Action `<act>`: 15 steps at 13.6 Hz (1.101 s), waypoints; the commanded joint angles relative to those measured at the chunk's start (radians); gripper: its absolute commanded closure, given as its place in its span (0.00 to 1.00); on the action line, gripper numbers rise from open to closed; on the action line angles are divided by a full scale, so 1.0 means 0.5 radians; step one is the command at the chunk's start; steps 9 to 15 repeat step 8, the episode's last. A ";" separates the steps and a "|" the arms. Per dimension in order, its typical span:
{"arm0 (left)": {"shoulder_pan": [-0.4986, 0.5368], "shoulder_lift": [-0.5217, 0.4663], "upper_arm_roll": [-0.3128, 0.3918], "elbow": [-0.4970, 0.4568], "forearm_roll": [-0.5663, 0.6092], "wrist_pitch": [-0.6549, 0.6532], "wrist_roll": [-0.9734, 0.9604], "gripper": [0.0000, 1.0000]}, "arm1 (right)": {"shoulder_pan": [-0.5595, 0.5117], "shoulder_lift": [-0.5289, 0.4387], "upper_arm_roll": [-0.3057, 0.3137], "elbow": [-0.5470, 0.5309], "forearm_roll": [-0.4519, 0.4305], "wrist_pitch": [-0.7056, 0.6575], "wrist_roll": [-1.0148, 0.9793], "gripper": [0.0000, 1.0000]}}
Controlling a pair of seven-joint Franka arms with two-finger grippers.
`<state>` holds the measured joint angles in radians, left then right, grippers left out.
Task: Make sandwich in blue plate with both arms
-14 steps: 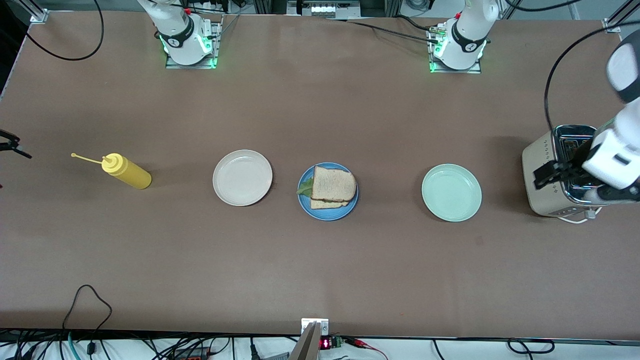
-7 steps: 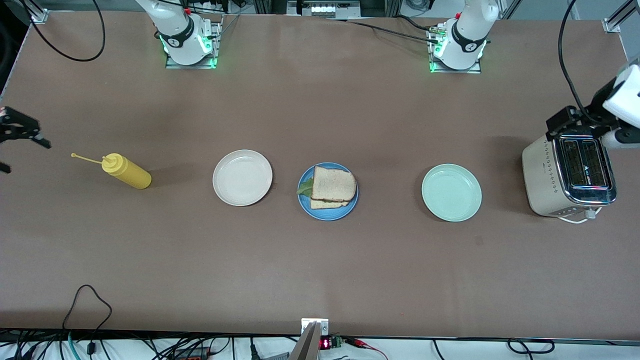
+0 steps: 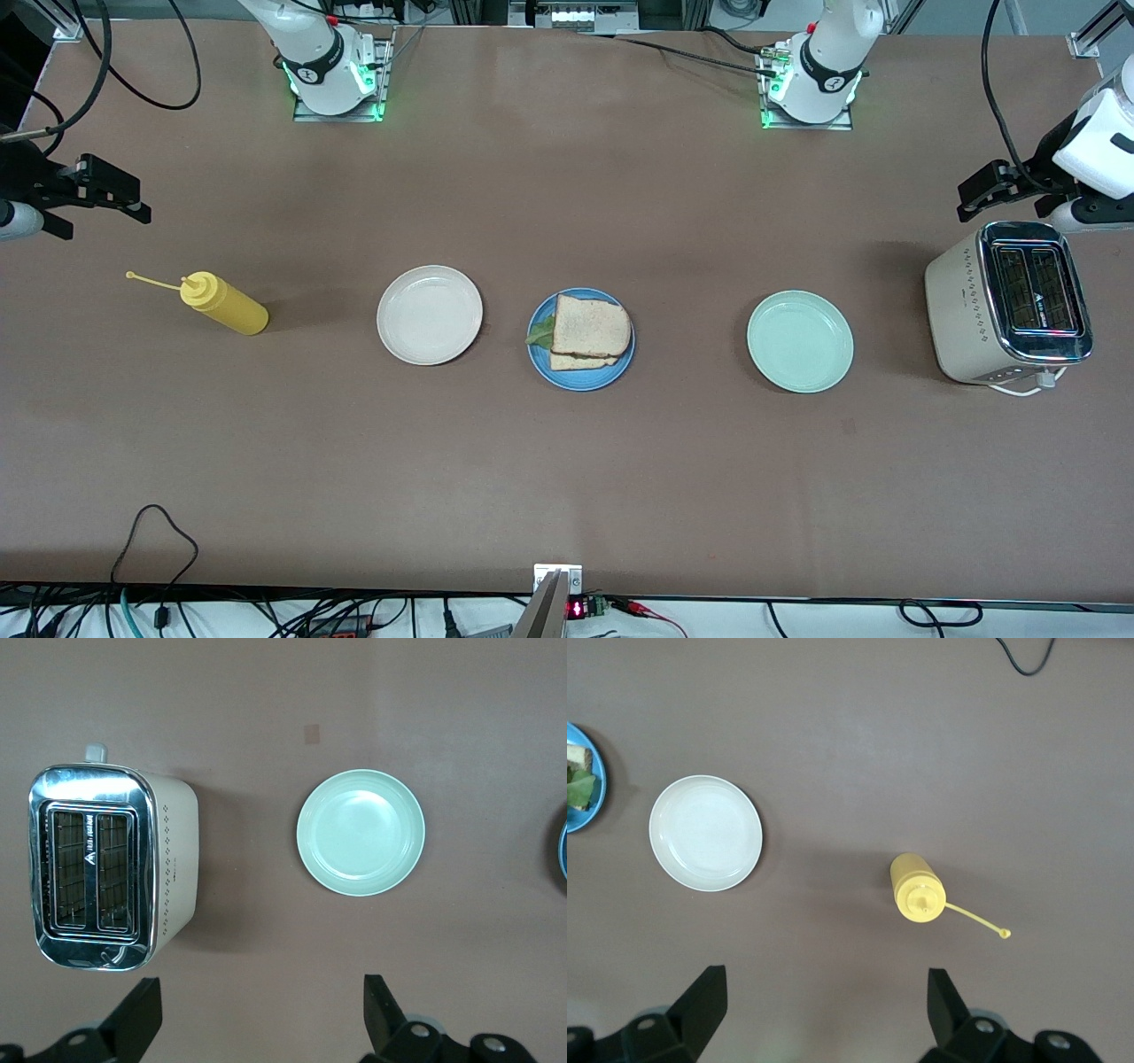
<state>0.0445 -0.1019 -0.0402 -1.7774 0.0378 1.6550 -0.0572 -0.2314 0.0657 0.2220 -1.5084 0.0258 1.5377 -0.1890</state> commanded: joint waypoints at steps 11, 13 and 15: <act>0.006 -0.048 0.010 -0.038 -0.030 -0.015 0.050 0.00 | 0.000 0.053 -0.030 0.050 -0.067 -0.047 0.194 0.00; 0.006 -0.048 0.010 -0.038 -0.030 -0.015 0.050 0.00 | 0.000 0.053 -0.030 0.050 -0.067 -0.047 0.194 0.00; 0.006 -0.048 0.010 -0.038 -0.030 -0.015 0.050 0.00 | 0.000 0.053 -0.030 0.050 -0.067 -0.047 0.194 0.00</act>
